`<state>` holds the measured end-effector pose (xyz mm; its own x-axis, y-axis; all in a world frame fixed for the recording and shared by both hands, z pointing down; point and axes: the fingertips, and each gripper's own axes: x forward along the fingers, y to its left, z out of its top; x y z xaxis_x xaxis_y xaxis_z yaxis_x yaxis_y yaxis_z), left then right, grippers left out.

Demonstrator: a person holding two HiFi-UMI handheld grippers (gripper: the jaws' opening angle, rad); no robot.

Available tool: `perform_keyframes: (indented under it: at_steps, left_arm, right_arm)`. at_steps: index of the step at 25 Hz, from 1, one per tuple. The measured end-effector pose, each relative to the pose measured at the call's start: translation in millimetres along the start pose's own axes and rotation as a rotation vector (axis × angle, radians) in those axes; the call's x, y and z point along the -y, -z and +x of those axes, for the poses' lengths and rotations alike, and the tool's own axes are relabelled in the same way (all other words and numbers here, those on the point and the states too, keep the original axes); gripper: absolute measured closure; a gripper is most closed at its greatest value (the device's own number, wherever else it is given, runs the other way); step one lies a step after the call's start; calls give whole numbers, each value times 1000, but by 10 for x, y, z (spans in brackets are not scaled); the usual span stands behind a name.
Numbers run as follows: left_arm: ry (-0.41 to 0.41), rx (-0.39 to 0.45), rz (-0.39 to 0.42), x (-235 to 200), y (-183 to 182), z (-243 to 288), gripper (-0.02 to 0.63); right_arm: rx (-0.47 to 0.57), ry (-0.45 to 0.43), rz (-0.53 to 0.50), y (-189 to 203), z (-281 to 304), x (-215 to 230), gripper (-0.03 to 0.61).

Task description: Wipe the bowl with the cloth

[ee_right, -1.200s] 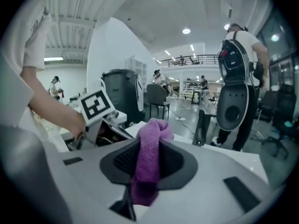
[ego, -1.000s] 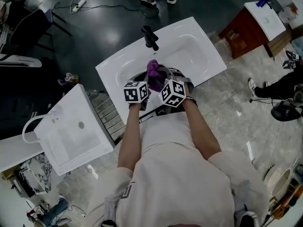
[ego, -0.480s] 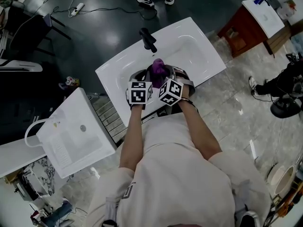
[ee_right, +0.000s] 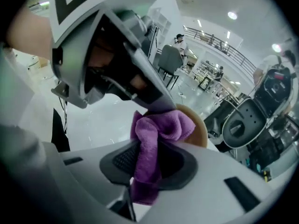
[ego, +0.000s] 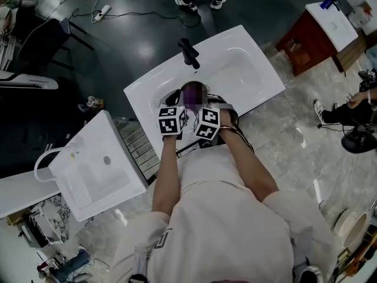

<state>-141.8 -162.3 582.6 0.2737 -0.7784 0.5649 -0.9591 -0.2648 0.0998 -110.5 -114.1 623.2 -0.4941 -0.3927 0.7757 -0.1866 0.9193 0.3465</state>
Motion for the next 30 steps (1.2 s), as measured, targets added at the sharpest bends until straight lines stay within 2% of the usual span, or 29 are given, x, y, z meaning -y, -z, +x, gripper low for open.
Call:
perform_keyframes:
  at_steps: [3, 6, 12, 14, 16, 18, 22, 25, 27, 30]
  left_arm:
    - [80, -16, -6, 141, 38, 47, 591]
    - [119, -26, 30, 239, 3, 61, 591]
    - [141, -80, 223, 482, -13, 114, 594]
    - [149, -99, 250, 549, 6, 143, 592]
    - [140, -120, 229, 499, 67, 201, 592]
    - [115, -151, 173, 354, 204, 259, 597]
    - [38, -211, 79, 43, 537, 215, 597]
    - [-16, -217, 8, -174, 683, 139, 597]
    - [-51, -205, -42, -303, 704, 98, 597]
    - [-78, -183, -121, -421, 707, 54, 597]
  right_arm:
    - [15, 25, -27, -89, -43, 33, 488]
    - [39, 76, 32, -15, -81, 162, 488]
    - [52, 230, 178, 212, -251, 535, 486]
    - [60, 280, 232, 304, -326, 663, 486]
    - [69, 323, 260, 353, -380, 742, 486]
    - [76, 355, 274, 371, -421, 784, 486]
    - [80, 406, 313, 482, -513, 867, 486]
    - [65, 443, 364, 652, -574, 946, 486]
    - [56, 452, 408, 769, -591, 985, 486]
    - [56, 409, 510, 905, -532, 951, 486]
